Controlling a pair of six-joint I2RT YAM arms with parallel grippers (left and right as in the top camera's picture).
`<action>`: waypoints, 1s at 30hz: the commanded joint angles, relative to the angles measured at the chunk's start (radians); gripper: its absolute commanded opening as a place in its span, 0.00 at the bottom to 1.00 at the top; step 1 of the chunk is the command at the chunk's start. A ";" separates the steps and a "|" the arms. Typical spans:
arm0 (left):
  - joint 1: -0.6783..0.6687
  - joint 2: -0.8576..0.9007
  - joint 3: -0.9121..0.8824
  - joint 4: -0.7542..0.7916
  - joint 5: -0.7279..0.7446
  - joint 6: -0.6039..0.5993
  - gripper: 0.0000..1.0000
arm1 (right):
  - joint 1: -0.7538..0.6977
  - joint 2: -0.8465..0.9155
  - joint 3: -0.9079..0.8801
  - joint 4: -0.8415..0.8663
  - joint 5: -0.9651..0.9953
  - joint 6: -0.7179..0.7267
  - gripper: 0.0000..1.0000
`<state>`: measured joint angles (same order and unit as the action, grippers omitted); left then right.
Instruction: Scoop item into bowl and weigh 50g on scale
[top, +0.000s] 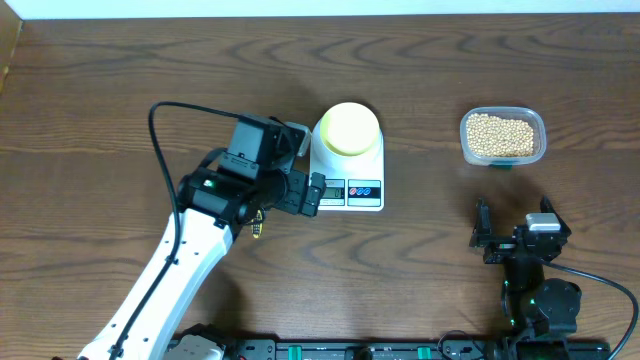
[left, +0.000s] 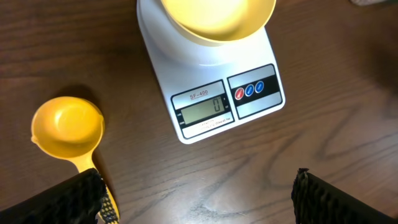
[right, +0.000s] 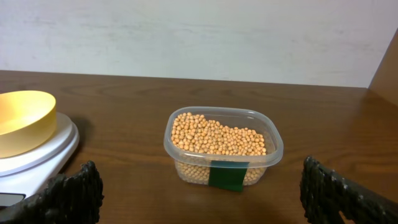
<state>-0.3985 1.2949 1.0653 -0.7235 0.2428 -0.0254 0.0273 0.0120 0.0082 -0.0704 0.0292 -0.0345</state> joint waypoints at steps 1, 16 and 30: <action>-0.032 0.007 -0.014 0.008 -0.090 -0.013 0.98 | -0.008 -0.006 -0.003 -0.003 -0.003 -0.008 0.99; -0.039 0.007 -0.014 0.014 -0.141 -0.013 0.98 | -0.008 -0.006 -0.003 -0.003 -0.003 -0.008 0.99; -0.039 0.007 -0.014 0.014 -0.041 -0.013 0.98 | -0.007 -0.006 -0.003 0.011 -0.148 0.196 0.99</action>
<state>-0.4358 1.2949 1.0653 -0.7090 0.1841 -0.0292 0.0273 0.0120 0.0082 -0.0639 -0.0826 0.0620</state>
